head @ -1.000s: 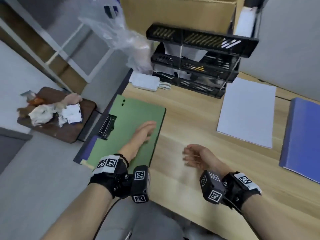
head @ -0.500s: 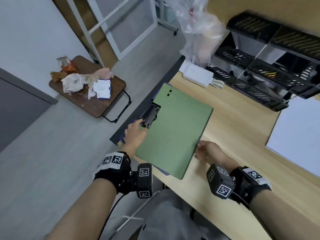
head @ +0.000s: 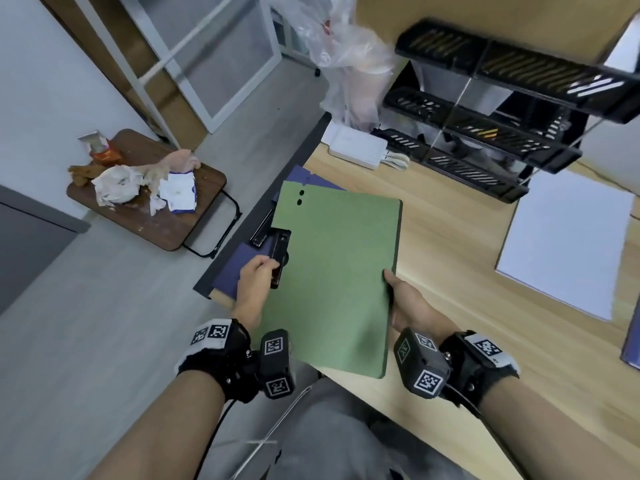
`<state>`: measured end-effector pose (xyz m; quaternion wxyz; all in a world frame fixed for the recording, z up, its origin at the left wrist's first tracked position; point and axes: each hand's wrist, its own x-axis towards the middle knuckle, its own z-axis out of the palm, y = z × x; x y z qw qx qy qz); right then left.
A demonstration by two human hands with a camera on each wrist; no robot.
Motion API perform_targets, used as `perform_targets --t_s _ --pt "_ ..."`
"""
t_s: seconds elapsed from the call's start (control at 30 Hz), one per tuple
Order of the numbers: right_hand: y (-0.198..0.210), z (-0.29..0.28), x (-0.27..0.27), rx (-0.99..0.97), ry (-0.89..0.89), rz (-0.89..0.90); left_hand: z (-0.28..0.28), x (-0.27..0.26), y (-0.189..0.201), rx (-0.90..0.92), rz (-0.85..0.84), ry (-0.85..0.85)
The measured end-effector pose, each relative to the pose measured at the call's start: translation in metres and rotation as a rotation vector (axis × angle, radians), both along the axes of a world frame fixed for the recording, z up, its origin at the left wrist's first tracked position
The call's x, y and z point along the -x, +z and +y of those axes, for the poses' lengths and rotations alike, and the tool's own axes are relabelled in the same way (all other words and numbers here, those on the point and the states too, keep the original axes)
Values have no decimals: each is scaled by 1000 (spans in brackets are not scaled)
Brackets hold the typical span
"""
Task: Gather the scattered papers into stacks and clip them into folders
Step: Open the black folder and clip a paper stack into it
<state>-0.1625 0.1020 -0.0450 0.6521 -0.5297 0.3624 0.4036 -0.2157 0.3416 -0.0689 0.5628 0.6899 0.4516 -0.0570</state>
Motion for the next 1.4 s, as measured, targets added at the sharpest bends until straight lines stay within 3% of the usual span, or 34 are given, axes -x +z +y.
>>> perform_targets --t_s 0.13,0.33,0.53,0.77,1.07,1.4 --pt "17 -44 6 -102 -143 -80 -44 -12 12 56 -39 -77" --pt "40 -136 30 -110 -288 -217 -135 -23 36 36 -35 -425" --pt "71 -222 61 -37 -242 -386 -259 -34 85 -13 -110 -771" --pt "96 -291 89 49 -108 -549 -377 -12 120 86 -101 -1144" --pt "84 -325 113 133 56 -580 -421 3 140 -72 34 -1270" --pt "23 -354 137 344 -105 -299 -369 4 159 56 3 -1046"
